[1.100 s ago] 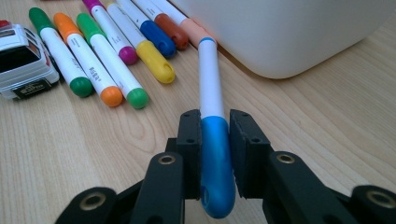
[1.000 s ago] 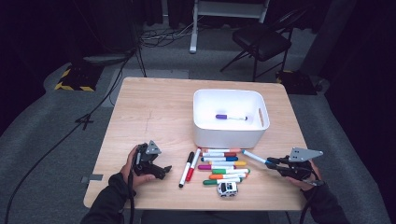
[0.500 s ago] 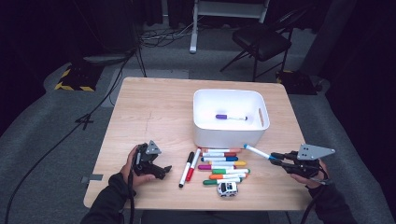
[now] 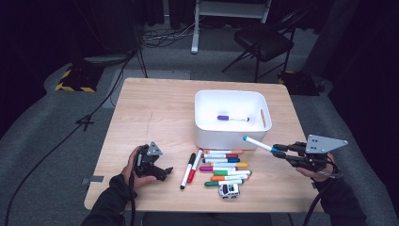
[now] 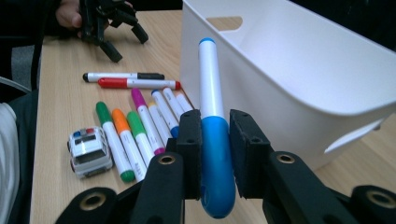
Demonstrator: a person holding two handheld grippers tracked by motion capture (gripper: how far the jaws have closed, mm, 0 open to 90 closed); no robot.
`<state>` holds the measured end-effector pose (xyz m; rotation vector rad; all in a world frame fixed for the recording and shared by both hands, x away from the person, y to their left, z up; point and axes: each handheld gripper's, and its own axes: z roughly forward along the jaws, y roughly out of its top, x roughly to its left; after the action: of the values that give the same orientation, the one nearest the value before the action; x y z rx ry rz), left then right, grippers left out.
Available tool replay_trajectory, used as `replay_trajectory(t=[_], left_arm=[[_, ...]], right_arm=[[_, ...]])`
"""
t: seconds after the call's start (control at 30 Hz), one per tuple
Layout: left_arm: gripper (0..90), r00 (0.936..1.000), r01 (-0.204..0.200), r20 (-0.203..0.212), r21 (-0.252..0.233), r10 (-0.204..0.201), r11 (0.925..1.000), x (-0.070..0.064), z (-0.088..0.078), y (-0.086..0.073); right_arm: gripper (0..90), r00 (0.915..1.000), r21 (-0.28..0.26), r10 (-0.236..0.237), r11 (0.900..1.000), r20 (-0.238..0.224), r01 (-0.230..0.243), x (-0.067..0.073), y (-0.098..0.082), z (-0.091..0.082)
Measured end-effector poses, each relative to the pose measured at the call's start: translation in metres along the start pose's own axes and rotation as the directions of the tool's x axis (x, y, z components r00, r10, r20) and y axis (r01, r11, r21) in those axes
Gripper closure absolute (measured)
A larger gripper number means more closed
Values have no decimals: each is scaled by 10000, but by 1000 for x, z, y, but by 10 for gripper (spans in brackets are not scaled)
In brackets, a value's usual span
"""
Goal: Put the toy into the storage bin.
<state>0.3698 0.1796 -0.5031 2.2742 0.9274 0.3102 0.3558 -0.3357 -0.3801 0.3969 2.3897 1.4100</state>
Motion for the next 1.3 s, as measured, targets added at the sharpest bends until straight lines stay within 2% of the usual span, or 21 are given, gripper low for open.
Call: replay_trajectory(t=[0.23,0.37,0.43,0.7,1.03,1.3], left_arm=[[2,10000,-25,-46,-5,25,10000,0,0,0],[2,10000,-12,-13,-3,12,10000,0,0,0],[2,10000,-23,-45,-8,23,10000,0,0,0],[2,10000,-36,-76,-8,36,10000,0,0,0],[2,10000,-37,-68,-8,37,10000,0,0,0],[2,10000,-15,-21,-8,15,10000,0,0,0]], right_arm=[[752,9989,-312,-459,9985,-57,457,-6,24,0],[752,9989,-554,-470,9974,-39,467,-11,35,1],[752,9981,-522,-619,9967,-16,617,-13,41,2],[752,9983,-583,-574,9966,3,574,-30,61,13],[752,9986,-218,-531,9983,80,532,-51,85,36],[752,9989,246,-473,9986,1,473,-62,93,58]])
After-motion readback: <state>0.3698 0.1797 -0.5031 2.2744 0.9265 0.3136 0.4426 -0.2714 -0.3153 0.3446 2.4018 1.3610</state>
